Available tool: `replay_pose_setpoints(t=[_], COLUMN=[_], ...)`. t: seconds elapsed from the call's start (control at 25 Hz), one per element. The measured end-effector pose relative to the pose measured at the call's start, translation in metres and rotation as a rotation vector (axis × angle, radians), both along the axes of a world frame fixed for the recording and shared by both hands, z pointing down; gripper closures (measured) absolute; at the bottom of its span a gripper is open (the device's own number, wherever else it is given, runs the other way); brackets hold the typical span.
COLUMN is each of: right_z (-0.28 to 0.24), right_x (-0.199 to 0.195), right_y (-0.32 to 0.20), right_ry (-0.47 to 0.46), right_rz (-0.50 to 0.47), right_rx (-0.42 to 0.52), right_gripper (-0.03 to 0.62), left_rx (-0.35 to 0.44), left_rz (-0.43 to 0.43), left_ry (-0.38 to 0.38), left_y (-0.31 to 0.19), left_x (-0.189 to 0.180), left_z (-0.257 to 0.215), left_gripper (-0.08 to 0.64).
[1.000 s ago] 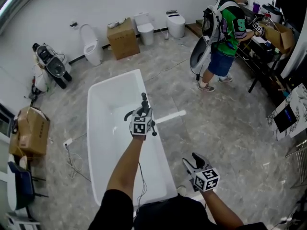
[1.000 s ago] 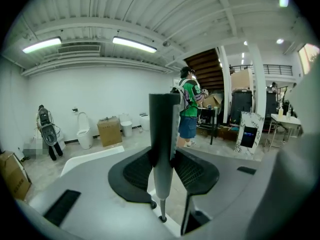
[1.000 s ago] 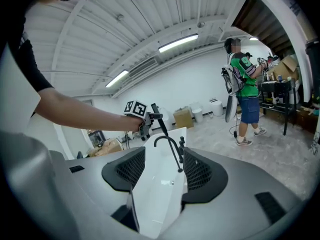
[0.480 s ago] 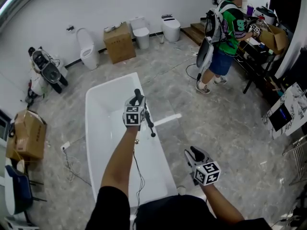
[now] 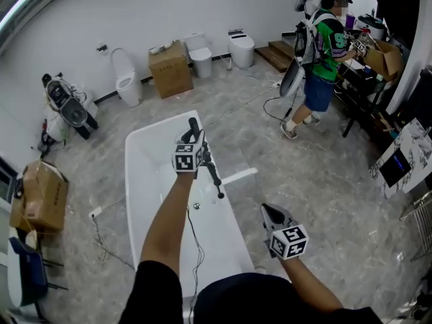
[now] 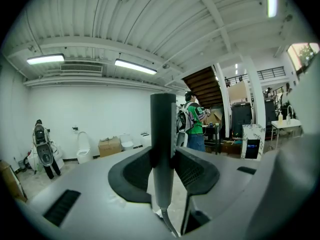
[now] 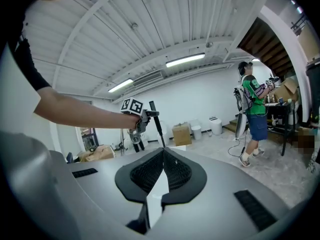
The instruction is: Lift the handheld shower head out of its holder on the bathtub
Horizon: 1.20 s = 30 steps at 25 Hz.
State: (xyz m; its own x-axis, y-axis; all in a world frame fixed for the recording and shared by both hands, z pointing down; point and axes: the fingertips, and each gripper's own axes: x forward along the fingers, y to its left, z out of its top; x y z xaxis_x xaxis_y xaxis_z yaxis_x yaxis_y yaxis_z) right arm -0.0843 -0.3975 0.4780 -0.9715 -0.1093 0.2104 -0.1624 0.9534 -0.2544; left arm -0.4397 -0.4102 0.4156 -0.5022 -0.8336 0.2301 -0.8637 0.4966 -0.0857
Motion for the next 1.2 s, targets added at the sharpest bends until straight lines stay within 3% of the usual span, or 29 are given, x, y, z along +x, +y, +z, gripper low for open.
replay_pose_setpoints(t=[0.28,1.2], right_z=[-0.006,-0.002], right_x=[-0.008,0.007], right_y=[0.011,0.015], right_ry=[0.007,0.044], right_rz=[0.01,-0.009], right_rx=[0.043,0.08], right_gripper=[0.592,0.594], left_rx=[0.033,0.021], left_rz=[-0.011,-0.026], left_ry=[0.014,0.057], left_y=[0.015,0.022], left_x=[-0.011,-0.005], left_z=[-0.008,0.017], left_gripper=[0.436,0.436])
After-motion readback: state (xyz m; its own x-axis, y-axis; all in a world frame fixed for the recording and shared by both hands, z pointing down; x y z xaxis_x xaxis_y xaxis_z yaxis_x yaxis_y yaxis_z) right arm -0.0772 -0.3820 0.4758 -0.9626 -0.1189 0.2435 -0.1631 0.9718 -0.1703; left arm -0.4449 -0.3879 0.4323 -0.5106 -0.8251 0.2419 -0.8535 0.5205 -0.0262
